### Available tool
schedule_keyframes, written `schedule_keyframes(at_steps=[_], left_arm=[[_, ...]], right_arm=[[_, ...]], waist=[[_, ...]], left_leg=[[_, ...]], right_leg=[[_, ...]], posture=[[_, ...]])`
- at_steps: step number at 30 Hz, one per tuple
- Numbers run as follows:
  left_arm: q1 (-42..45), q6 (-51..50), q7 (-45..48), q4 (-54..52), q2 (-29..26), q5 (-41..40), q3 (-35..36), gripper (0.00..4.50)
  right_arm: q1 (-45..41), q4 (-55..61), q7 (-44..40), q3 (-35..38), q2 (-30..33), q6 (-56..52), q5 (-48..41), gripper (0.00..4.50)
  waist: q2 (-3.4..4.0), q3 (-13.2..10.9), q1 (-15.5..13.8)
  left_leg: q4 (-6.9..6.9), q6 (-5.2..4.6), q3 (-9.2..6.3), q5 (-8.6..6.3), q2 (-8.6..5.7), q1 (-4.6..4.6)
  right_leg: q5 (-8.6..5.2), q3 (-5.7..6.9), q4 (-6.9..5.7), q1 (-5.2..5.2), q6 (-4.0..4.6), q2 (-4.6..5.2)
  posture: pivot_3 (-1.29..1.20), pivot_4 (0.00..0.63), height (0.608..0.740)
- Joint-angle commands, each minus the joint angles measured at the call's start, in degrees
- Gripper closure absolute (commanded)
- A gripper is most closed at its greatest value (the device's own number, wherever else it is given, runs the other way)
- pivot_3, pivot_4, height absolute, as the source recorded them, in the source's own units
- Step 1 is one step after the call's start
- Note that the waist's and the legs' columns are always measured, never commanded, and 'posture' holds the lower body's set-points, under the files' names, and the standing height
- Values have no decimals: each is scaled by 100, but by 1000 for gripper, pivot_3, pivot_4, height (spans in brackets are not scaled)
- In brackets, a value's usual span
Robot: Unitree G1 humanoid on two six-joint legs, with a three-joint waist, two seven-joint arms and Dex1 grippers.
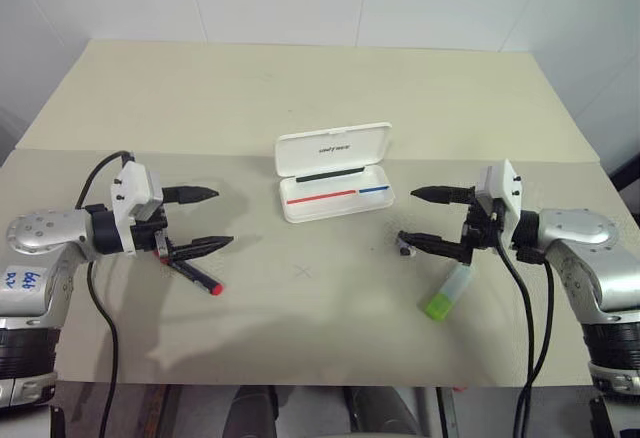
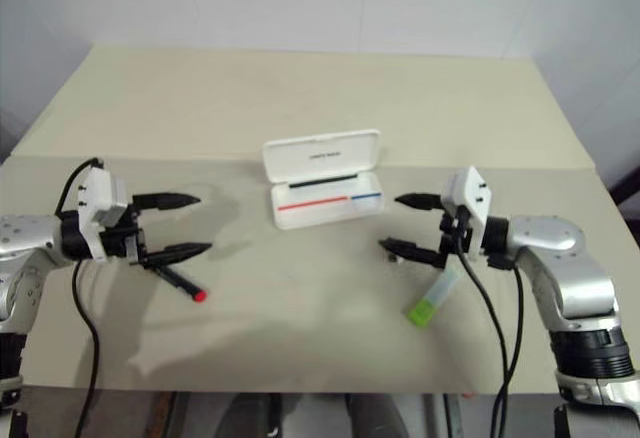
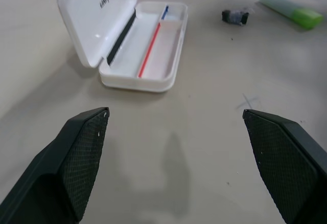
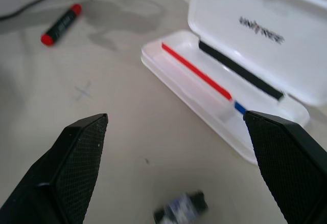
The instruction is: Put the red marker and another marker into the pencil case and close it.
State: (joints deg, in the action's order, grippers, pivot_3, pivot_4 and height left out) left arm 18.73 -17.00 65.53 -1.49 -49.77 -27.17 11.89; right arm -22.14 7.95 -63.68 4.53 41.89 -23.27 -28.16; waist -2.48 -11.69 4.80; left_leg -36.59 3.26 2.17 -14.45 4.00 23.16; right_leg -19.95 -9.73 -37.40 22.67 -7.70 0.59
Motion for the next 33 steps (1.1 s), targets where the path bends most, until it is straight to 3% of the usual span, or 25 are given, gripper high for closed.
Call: schedule_keyframes(at_steps=[1, 14, 22, 33], left_arm=[[165, 115, 105, 82, -33, 12, -11, 39], [813, 400, 253, 362, 525, 118, -586, 39], [1807, 996, 401, 1553, 1105, 831, -1392, 39], [2749, 1905, 906, 3134, 1876, 1381, -1888, 39]], right_arm=[[23, 232, 101, 90, -50, 25, -99, 0], [40, 534, 342, 14, -180, -222, -268, 0], [607, 847, -311, 194, 180, -328, -668, 0], [962, 1116, 237, 105, -236, -223, -602, 0]], waist=[[0, 0, 1], [0, 0, 16], [-1, 0, -100], [-1, 0, -152]], left_leg=[[-2, 0, -1, 0, 0, 0], [-47, -2, -3, -1, -2, 1], [-52, -4, -10, -2, -7, 9], [-52, -5, -10, -2, -9, 12]], right_leg=[[0, 0, -1, -1, 0, 0], [7, -2, -14, -13, -12, -2], [7, 1, -9, -15, -18, -2], [10, -2, -9, -11, -23, -5]], posture=[[0, 150, 740], [0, 150, 740], [0, 150, 740], [0, 150, 740]])
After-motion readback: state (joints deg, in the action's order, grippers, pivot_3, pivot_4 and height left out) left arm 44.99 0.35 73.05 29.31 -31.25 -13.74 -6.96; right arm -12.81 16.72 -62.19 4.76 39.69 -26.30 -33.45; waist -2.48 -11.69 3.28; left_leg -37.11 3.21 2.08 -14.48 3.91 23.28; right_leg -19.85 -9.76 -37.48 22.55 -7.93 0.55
